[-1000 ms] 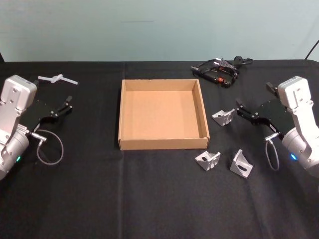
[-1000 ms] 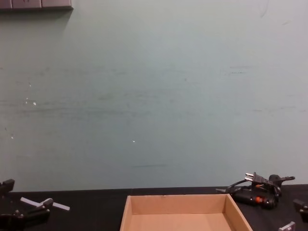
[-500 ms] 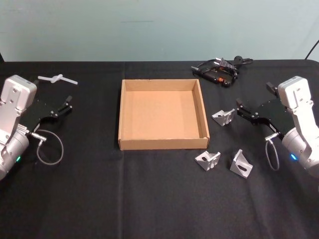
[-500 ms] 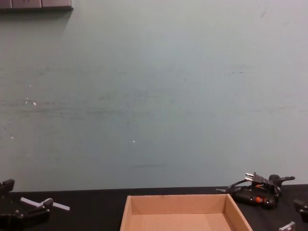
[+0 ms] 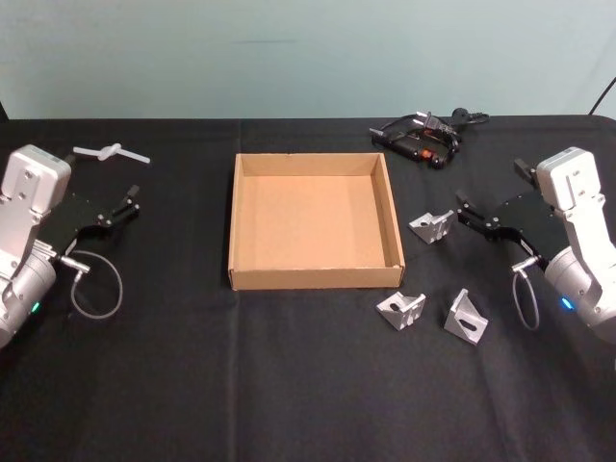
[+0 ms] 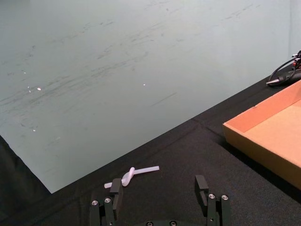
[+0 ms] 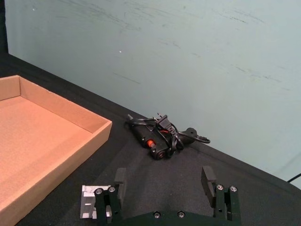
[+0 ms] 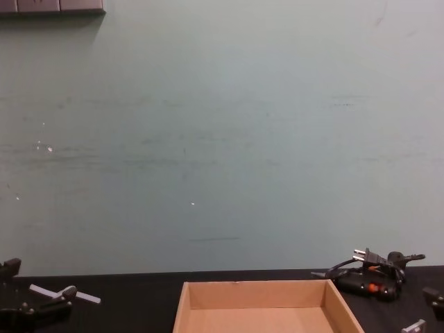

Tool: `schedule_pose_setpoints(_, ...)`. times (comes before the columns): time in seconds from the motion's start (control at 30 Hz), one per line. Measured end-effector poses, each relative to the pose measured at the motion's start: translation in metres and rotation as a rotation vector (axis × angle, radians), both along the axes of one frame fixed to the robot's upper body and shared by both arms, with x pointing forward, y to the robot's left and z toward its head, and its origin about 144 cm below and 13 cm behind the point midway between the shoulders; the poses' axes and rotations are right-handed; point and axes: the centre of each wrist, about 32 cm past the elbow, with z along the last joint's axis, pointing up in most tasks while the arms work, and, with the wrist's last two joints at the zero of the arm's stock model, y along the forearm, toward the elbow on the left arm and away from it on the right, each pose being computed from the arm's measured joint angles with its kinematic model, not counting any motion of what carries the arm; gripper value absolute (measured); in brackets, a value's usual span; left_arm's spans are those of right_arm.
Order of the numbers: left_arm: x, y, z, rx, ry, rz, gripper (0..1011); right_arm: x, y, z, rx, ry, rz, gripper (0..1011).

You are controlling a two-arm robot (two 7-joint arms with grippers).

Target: Use one hand to pick up the angle iron from the table and place it into the box.

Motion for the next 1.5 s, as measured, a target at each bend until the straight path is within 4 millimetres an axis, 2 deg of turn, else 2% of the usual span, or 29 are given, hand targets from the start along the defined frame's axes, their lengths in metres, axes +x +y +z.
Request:
schedule_pose_setpoints(1.37,0.0000,0.0000,0.0000,0.000,0.000,0.000,1005,0.0000,0.0000,0.0000,0.000,0.000,0.000,1004)
schedule_pose_setpoints(1.5,0.0000,0.0000,0.0000,0.000,0.000,0.000,1005,-0.0049,-0.0041,0.0002,0.032,-0.001,0.017,1004)
